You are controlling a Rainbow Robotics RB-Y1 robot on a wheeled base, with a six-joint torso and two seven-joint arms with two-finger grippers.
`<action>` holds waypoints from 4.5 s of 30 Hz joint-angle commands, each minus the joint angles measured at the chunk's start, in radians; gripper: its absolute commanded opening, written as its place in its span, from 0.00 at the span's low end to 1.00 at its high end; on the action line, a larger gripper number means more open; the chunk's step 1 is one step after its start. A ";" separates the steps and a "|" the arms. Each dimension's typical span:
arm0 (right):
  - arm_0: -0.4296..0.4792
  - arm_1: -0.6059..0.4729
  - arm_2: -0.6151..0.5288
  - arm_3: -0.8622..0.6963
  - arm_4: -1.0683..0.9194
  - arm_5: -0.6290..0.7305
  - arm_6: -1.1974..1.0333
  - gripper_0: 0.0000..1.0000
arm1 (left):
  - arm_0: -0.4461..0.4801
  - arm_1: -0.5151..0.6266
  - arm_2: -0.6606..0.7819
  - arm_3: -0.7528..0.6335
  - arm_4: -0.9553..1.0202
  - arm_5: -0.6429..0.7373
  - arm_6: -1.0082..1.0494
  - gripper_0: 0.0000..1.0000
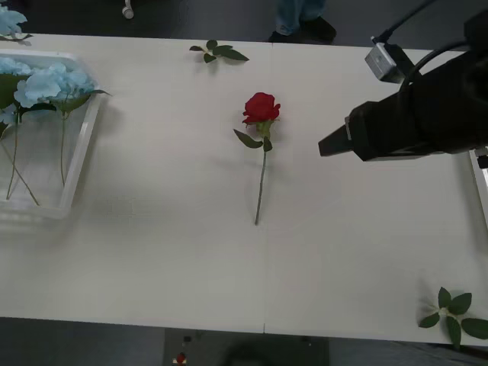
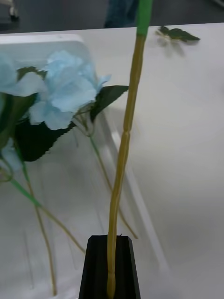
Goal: Put the red flowers into the right box and the blue flowers into the left box
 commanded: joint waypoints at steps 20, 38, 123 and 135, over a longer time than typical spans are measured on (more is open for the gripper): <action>-0.199 0.554 0.225 0.572 0.677 0.201 -0.030 1.00 | 0.003 0.017 0.056 -0.224 -0.641 0.030 1.081 0.00; -0.343 0.760 0.257 1.137 0.867 -0.223 -0.070 1.00 | -0.076 -0.084 -0.226 -0.265 -0.979 -0.172 1.396 0.00; -0.550 -0.553 0.352 0.446 -0.333 0.109 -0.003 0.00 | -0.263 -0.050 0.274 -0.439 -0.899 0.834 1.115 0.87; -0.481 -0.633 0.354 0.827 -0.239 0.107 0.281 0.00 | -0.370 -0.167 0.247 -0.471 -0.588 0.655 1.095 0.87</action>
